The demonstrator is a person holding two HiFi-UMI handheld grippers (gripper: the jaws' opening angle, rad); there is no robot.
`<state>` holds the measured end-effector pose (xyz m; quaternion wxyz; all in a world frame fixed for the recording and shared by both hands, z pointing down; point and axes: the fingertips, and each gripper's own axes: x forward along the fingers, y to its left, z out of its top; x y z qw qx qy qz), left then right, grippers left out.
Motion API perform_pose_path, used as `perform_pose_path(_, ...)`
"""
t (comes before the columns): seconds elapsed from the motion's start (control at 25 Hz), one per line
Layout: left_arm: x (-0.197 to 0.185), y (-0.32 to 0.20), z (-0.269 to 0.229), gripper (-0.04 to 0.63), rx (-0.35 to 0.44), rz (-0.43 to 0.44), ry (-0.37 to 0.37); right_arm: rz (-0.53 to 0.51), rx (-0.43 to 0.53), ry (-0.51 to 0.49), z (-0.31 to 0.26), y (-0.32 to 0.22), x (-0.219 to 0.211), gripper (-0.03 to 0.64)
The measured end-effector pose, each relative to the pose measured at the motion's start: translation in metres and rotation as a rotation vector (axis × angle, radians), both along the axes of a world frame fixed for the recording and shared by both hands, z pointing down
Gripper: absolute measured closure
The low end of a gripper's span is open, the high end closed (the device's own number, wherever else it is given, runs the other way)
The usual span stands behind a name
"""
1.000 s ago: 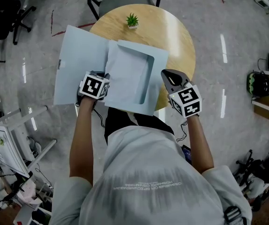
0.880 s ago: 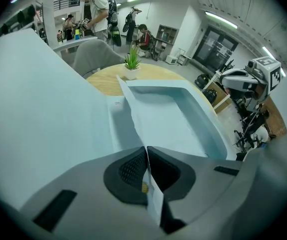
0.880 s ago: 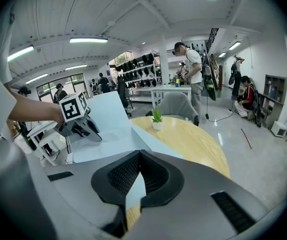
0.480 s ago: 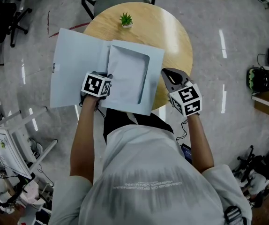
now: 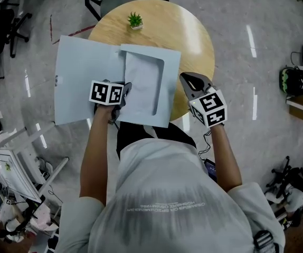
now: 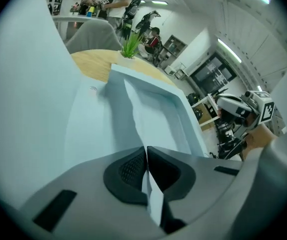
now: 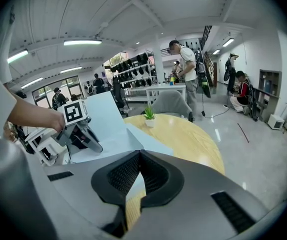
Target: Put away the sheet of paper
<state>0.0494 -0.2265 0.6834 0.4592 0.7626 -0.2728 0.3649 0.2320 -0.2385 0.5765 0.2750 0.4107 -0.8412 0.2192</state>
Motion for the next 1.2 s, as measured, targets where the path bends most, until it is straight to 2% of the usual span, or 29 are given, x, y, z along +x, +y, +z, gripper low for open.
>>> perform_pose_path(0.08,0.002,0.005,0.003,0.577,-0.013,0.003,-0.002,0.003,-0.001,-0.002,-0.001,0.001,0.003,0.589)
perform_pose_path(0.28,0.012,0.018,0.007,0.575,0.002,0.101,-0.029,0.016,0.004,-0.007,-0.001,0.003,0.006,0.589)
perform_pose_path(0.52,0.018,0.033,0.005,0.572,0.061,0.220,-0.079,0.045,0.005,-0.030,-0.006,0.012,0.014,0.589)
perform_pose_path(0.56,0.018,0.035,0.003,0.561,0.062,0.235,-0.090,0.049,-0.001,-0.036,-0.006,0.014,0.017,0.589)
perform_pose_path(0.64,0.016,0.035,0.001,0.469,0.068,0.260,-0.125,0.049,-0.015,-0.044,-0.006,0.018,0.020,0.589)
perform_pose_path(0.68,0.013,0.035,0.001,0.449,0.079,0.268,-0.148,0.046,-0.021,-0.044,-0.006,0.020,0.021,0.589)
perform_pose_path(0.84,-0.009,0.023,-0.007,0.426,0.155,0.216,-0.213,0.053,-0.010,-0.020,-0.017,0.022,0.024,0.589)
perform_pose_path(0.96,-0.019,0.012,-0.019,0.407,0.213,0.180,-0.199,0.111,0.003,-0.028,-0.032,0.022,0.033,0.589)
perform_pose_path(1.08,-0.030,-0.007,-0.039,0.407,0.315,0.161,-0.187,0.139,0.013,-0.004,-0.039,0.021,0.034,0.589)
perform_pose_path(1.2,-0.040,-0.022,-0.063,0.447,0.430,0.168,-0.180,0.124,0.058,0.024,-0.056,0.017,0.024,0.589)
